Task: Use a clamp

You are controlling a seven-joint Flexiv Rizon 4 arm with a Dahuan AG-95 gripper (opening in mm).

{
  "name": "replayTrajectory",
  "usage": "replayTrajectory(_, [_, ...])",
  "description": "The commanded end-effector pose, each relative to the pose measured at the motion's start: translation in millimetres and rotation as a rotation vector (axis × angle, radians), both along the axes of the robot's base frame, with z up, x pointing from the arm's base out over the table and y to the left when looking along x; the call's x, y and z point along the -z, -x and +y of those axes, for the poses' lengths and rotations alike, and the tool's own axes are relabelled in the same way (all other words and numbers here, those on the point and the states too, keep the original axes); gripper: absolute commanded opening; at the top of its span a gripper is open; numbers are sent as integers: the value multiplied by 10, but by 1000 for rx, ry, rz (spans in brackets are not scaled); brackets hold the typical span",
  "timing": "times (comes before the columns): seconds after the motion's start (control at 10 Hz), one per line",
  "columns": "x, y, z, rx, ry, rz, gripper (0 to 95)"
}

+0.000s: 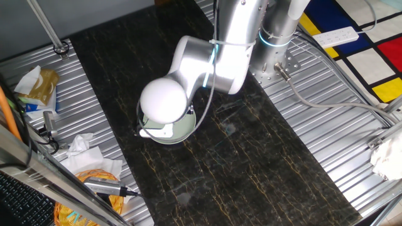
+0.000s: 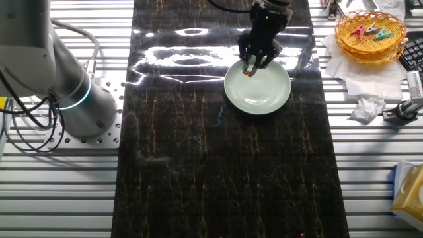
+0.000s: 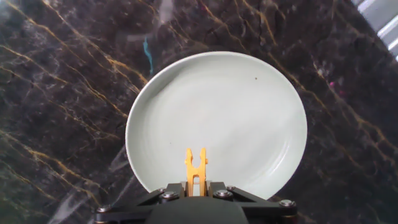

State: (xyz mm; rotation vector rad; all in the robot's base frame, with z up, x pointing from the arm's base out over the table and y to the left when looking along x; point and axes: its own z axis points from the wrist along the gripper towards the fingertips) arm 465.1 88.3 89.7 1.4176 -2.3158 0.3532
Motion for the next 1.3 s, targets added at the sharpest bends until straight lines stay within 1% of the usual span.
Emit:
replayTrajectory(0.1, [-1, -10, 2, -9, 11, 7, 0])
replayTrajectory(0.4, [-1, -10, 2, -32, 28, 14, 0])
replayTrajectory(0.5, [-1, -10, 2, -48, 45, 17, 0])
replayTrajectory(0.8, [-1, -10, 2, -105, 54, -9, 0])
replayTrajectory(1.0, [-1, -10, 2, -112, 81, -6, 0])
replayTrajectory(1.2, [-1, -10, 2, -118, 70, 11, 0])
replayTrajectory(1.3, [-1, -10, 2, -103, 70, 16, 0])
